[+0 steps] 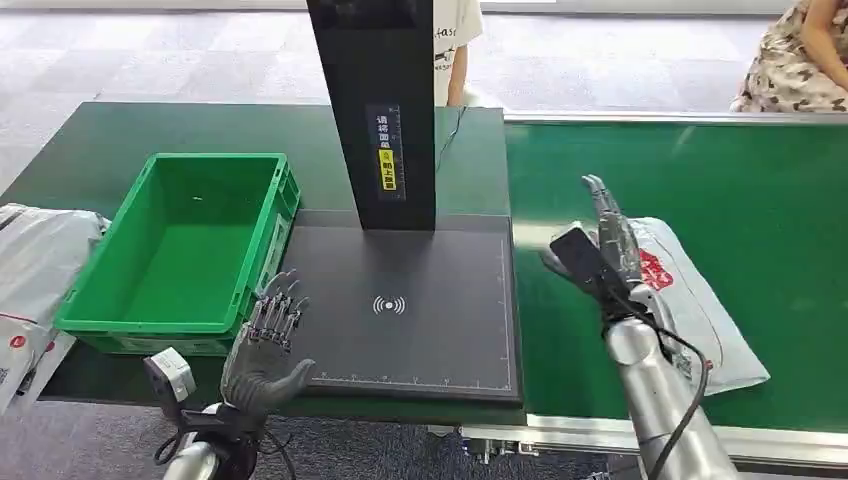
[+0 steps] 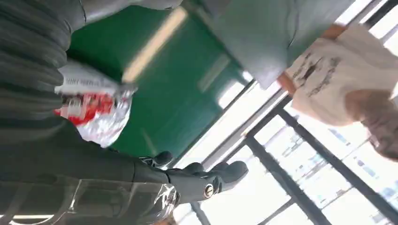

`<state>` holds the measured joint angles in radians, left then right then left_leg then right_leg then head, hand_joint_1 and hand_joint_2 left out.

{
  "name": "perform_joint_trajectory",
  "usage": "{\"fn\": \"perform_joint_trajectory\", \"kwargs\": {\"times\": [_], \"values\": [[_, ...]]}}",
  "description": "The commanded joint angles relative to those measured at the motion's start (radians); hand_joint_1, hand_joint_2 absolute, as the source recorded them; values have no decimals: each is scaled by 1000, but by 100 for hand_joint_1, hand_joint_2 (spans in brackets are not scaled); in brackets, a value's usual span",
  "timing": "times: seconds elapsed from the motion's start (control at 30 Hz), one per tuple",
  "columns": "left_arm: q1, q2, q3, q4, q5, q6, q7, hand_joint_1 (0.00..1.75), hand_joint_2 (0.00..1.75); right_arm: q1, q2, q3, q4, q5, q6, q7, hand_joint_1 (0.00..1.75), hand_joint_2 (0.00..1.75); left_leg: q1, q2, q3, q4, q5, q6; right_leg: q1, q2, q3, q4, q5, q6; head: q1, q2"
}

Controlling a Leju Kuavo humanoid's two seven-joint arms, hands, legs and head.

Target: Moved the parcel from conveyor to table for the left to box.

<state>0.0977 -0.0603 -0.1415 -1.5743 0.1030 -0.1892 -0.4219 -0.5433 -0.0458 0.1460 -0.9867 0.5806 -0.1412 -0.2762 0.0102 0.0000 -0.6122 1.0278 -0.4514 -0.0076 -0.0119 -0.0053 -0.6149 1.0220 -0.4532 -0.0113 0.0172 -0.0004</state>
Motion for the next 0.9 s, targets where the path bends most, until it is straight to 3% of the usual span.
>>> {"fn": "perform_joint_trajectory", "kwargs": {"times": [0.03,0.1,0.2,0.4,0.6,0.63,0.67,0.7,0.9], "values": [[-80,-16,7,82,-5,-15,23,0,175,-223,-118,-85,457,118,-76,128,0,175,0,-2,3,-1,0,1,-1,-2,4,-2,0,1,0,0],[-84,-17,6,84,-4,-17,31,0,175,-226,-129,-83,498,153,-73,204,0,175,0,-3,5,-2,0,1,0,-2,6,-3,0,1,0,0],[-104,-21,-1,97,-5,-29,57,0,175,-222,-152,-66,570,234,32,412,0,175,0,-4,5,-2,0,1,0,-3,6,-3,-1,0,0,0],[-148,-17,-13,140,-2,-30,74,0,175,-174,-179,-50,618,297,187,514,0,175,0,-5,4,-2,0,0,0,-3,5,-2,-1,0,0,0],[-155,-13,-18,174,1,-31,73,0,175,-107,-185,-46,614,326,281,521,0,175,0,-4,5,-3,0,0,0,-3,6,-3,-1,0,0,0],[-156,-13,-18,174,1,-30,73,0,175,-103,-185,-46,615,326,280,521,12,175,0,-4,4,-2,0,0,0,-2,4,-2,-1,0,0,0],[-156,-13,-18,174,1,-30,73,0,175,-100,-183,-48,612,326,278,522,161,175,0,-3,3,-1,0,0,0,-2,3,-2,-1,0,0,0],[-156,-12,-18,174,1,-30,73,0,175,-98,-181,-47,613,326,278,522,175,175,1,-4,4,-2,0,0,0,-2,5,-3,-1,0,0,0],[-142,-16,-9,146,1,-25,77,0,175,-71,-161,-91,538,331,215,514,175,175,1,-4,5,-3,0,0,1,-3,7,-4,-1,1,0,0]]}}
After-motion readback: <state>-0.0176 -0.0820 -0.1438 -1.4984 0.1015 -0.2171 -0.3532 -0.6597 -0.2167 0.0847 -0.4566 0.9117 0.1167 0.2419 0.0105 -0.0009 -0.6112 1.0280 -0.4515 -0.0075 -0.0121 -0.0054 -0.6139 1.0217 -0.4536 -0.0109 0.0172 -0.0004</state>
